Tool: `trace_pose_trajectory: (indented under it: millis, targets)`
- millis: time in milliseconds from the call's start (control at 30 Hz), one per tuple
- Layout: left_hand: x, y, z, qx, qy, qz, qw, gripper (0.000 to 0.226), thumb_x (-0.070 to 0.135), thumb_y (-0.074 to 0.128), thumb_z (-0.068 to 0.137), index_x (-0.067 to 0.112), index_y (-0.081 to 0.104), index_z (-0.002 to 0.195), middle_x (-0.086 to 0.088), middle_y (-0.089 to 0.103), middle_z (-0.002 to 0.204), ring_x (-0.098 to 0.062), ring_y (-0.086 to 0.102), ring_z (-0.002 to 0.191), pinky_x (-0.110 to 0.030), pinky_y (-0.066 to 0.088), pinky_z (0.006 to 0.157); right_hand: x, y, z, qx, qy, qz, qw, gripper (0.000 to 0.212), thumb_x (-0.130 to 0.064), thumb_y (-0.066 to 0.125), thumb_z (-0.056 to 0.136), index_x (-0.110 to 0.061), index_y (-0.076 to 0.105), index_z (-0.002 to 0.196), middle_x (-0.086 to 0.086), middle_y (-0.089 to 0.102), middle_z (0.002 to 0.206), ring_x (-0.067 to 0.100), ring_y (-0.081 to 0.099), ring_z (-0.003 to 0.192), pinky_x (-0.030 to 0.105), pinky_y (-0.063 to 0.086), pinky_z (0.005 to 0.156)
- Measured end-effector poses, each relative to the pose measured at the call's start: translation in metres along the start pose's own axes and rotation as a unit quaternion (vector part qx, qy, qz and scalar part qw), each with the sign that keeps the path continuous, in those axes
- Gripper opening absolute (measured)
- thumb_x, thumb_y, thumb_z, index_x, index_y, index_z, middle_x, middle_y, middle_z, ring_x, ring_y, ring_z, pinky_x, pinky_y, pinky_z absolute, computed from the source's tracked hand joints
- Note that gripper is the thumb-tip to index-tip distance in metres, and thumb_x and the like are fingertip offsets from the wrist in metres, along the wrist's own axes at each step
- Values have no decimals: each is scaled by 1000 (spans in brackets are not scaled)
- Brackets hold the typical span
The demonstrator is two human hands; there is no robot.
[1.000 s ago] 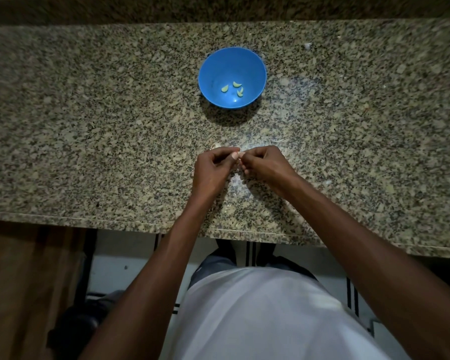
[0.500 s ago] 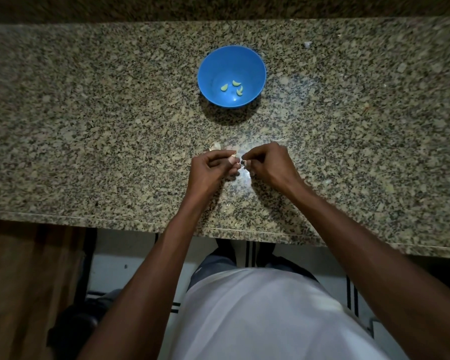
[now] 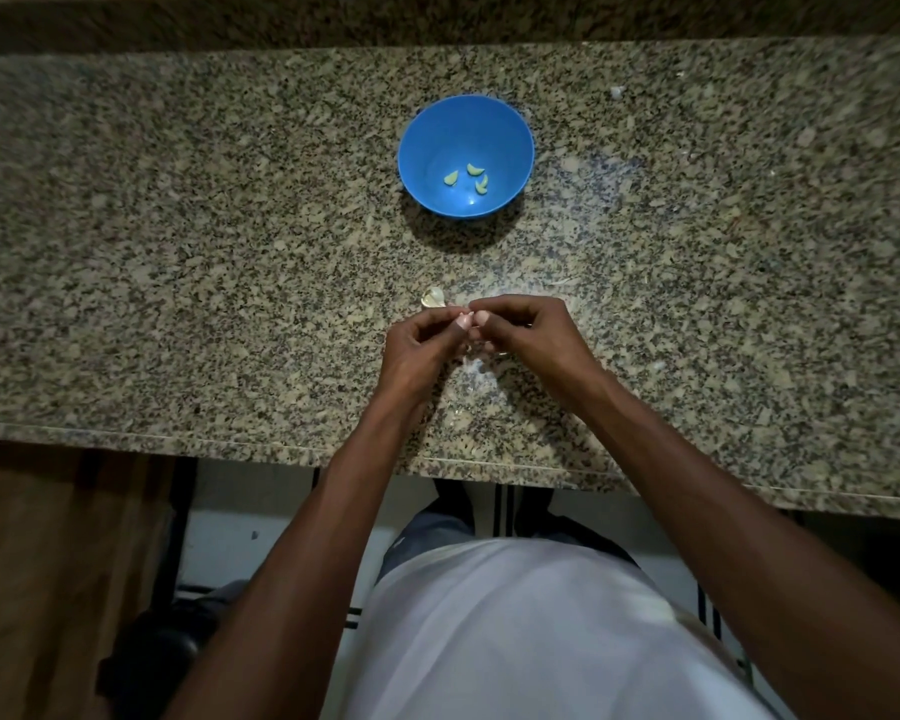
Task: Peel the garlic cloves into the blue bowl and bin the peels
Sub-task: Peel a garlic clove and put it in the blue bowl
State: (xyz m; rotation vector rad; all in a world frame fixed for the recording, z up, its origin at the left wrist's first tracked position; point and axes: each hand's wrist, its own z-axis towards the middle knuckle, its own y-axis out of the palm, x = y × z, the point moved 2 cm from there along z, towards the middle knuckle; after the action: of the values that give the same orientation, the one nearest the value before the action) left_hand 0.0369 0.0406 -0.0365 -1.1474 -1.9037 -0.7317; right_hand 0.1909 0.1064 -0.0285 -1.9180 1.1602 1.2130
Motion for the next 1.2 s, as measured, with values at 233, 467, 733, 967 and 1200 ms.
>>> trace_pose_trajectory:
  millis: [233, 467, 733, 967, 1200]
  targets:
    - [-3, -1, 0, 7, 36, 37, 999, 20, 13, 81, 89, 5, 75, 106, -9, 79, 100, -21, 77, 97, -28, 62, 81, 4, 3, -3, 13, -5, 23, 1000, 23, -16, 83, 89, -6, 80, 109, 8, 81, 99, 21, 78, 94, 31, 61, 80]
    - [2, 2, 0, -3, 46, 136, 990, 26, 24, 79, 91, 5, 72, 108, -9, 77, 106, -19, 75, 101, -34, 62, 89, 3, -7, -1, 11, -3, -30, 999, 14, -20, 84, 89, -10, 81, 99, 4, 80, 91, 21, 78, 86, 36, 64, 78]
    - [5, 1, 0, 35, 73, 190, 978, 12, 10, 78, 90, 9, 75, 102, -7, 77, 98, -22, 74, 94, -36, 63, 86, -1, -17, 4, 23, 2, -72, 997, 7, -11, 78, 93, -6, 77, 99, 14, 79, 87, 32, 78, 79, 53, 65, 79]
    - [3, 0, 4, 57, 118, 304, 943, 15, 17, 80, 90, 12, 80, 104, 0, 78, 100, -10, 73, 90, -24, 61, 83, -13, -37, 11, 53, 13, -57, 997, 7, -9, 77, 93, -7, 78, 99, 14, 79, 92, 27, 79, 81, 33, 62, 64]
    - [2, 3, 5, 91, 167, 360, 913, 16, 25, 80, 88, 14, 82, 99, 2, 79, 93, -5, 72, 80, -32, 63, 77, -15, -49, 27, 107, 1, -141, 984, 7, -11, 76, 93, -10, 78, 100, 6, 79, 89, 17, 78, 72, 29, 60, 60]
